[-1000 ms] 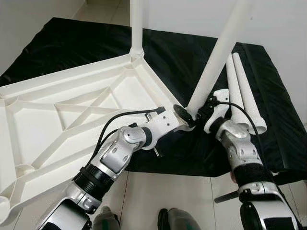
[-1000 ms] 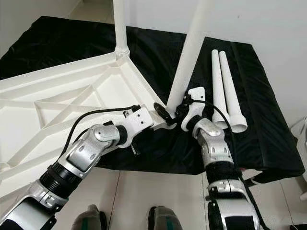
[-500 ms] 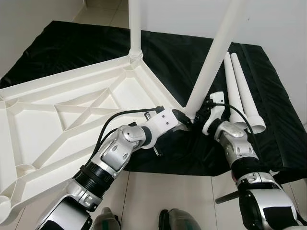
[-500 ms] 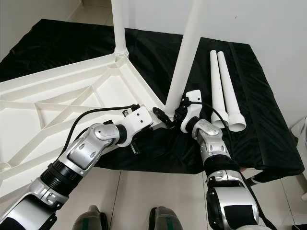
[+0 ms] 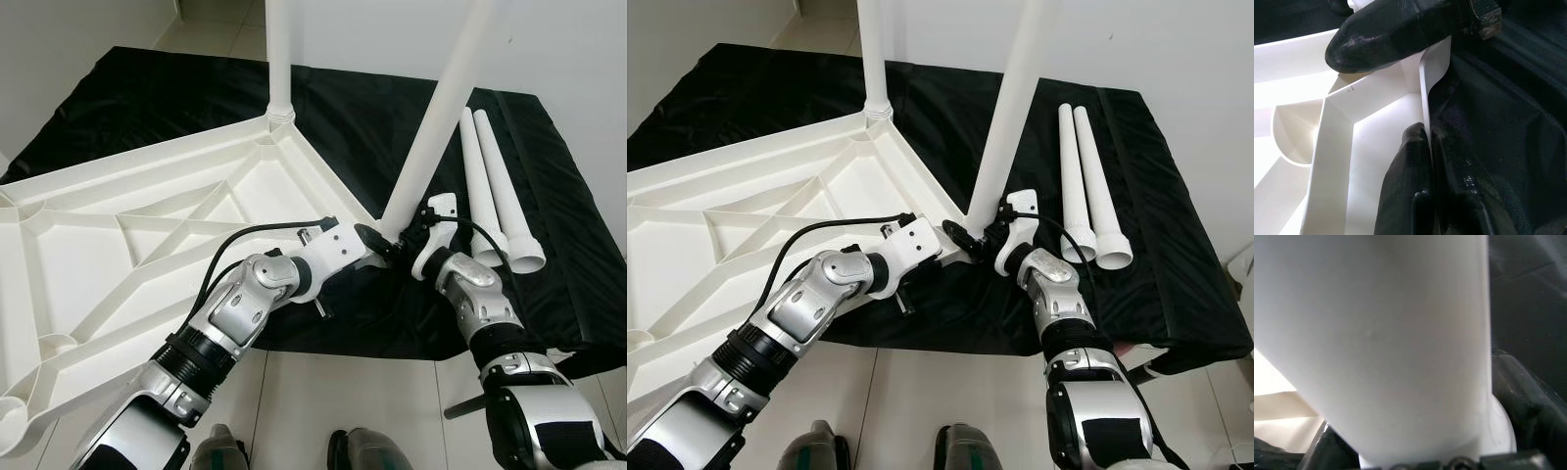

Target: Building children table

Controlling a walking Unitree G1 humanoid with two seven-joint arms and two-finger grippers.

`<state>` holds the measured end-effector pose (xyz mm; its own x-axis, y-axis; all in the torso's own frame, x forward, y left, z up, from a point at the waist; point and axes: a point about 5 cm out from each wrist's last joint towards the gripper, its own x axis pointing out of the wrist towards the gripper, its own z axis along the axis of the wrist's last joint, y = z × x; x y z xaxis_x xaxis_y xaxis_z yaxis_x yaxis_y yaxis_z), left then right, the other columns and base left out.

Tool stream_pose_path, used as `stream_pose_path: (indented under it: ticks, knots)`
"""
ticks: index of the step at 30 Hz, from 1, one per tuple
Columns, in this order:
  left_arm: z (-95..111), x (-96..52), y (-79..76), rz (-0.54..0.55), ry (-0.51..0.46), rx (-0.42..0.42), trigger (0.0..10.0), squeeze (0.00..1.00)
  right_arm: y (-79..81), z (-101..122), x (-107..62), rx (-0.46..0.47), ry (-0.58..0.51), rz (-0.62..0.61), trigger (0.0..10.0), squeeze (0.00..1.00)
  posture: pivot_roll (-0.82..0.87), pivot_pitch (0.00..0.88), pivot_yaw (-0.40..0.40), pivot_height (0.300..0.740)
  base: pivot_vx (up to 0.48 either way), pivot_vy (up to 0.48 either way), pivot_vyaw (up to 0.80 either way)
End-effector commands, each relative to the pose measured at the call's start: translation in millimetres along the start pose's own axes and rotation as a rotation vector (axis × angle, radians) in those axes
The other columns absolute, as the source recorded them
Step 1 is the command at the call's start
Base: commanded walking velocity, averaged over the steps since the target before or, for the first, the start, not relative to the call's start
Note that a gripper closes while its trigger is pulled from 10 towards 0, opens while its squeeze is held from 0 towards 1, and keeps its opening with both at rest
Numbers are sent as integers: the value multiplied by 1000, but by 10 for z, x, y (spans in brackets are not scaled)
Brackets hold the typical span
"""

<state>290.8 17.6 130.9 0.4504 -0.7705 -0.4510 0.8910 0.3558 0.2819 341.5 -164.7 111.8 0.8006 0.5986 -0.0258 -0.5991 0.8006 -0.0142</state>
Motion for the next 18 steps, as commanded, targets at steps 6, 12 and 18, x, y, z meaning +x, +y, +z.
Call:
stream_pose_path:
  ticks: [6,12,18]
  knots:
    - [34,55,-108,-116,-3,45,10000,0,-9,40,-36,-1,-43,-181,0,0,-116,0,10,740,0,0,0]
    - [29,64,-107,-116,-5,43,10000,0,203,60,-24,67,-96,-331,0,0,-119,0,-1,740,0,0,0]
    - [23,66,-111,-110,-8,33,10000,0,386,78,-43,72,-142,-532,0,0,-116,0,-10,740,0,0,0]
